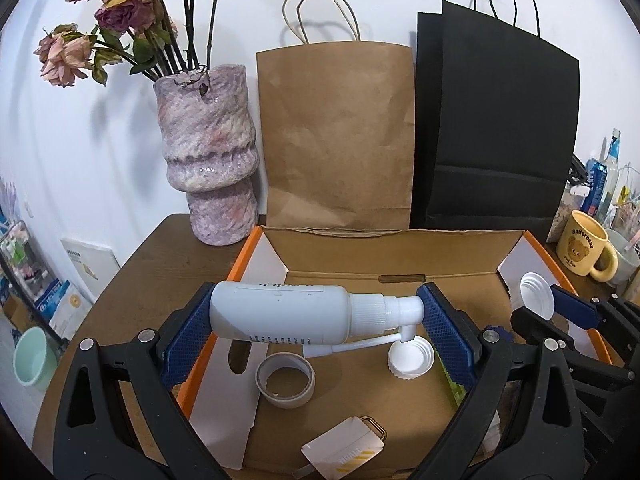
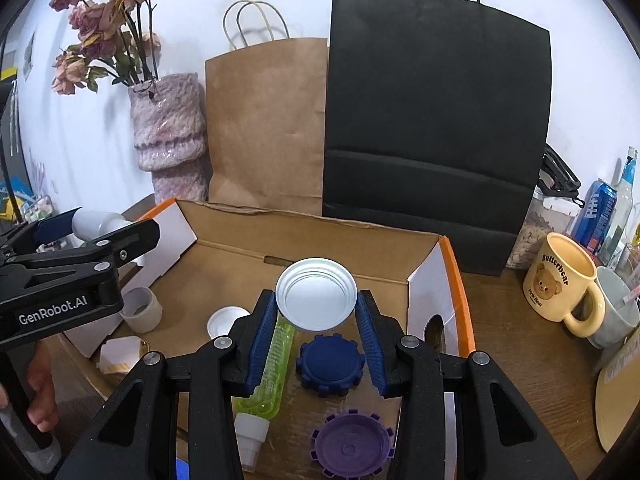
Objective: Organize rigid objects
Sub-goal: 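Open both grippers to drop the spray bottle and white cap into the box, then withdraw both open grippers from the box back over the table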
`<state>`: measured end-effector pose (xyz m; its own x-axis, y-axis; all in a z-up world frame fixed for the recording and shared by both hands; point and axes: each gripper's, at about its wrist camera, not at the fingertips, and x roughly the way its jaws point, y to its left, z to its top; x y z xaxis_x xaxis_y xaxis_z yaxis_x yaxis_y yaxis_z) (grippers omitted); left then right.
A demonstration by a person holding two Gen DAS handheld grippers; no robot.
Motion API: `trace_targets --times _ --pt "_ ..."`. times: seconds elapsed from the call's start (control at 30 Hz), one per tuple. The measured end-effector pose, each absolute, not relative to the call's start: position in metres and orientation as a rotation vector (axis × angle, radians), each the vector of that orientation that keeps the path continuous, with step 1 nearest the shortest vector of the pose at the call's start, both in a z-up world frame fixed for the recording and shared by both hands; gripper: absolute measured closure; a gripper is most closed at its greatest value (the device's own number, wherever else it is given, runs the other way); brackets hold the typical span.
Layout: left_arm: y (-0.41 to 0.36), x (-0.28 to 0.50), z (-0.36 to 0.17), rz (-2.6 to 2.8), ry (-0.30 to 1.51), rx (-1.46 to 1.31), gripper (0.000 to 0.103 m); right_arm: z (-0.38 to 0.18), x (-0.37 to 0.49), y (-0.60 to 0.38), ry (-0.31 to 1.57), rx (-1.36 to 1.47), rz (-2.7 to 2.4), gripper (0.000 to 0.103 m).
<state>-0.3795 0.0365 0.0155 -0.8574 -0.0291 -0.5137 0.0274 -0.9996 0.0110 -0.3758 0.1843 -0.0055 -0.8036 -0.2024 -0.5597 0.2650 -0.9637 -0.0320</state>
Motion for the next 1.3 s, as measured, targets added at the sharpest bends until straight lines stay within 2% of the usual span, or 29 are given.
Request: trace_targets --times 0.13,0.2,0.23,0.27,0.3,1.3 --pt "0.036 -0.379 0.014 -3.012 -0.001 0.828 0.006 -0.007 -0.374 0.185 0.178 0.858 -2.768 0.058" --pt "0.035 -0.379 0.013 -3.017 0.002 0.821 0.0 -0.008 -0.375 0.186 0.187 0.876 -2.771 0.053" --pt "0.034 -0.378 0.013 -3.02 0.006 0.815 0.0 -0.008 -0.375 0.187 0.193 0.885 -2.777 0.044" --pt "0.033 -0.377 0.013 -3.023 0.01 0.816 0.0 -0.009 -0.375 0.188 0.193 0.892 -2.785 0.019" --pt "0.032 -0.377 0.014 -3.027 0.017 0.816 0.0 -0.007 -0.375 0.189 0.179 0.891 -2.783 0.012" --pt "0.022 -0.362 0.016 -3.025 0.111 0.832 0.0 0.001 -0.353 0.187 0.181 0.805 -2.808 0.012"
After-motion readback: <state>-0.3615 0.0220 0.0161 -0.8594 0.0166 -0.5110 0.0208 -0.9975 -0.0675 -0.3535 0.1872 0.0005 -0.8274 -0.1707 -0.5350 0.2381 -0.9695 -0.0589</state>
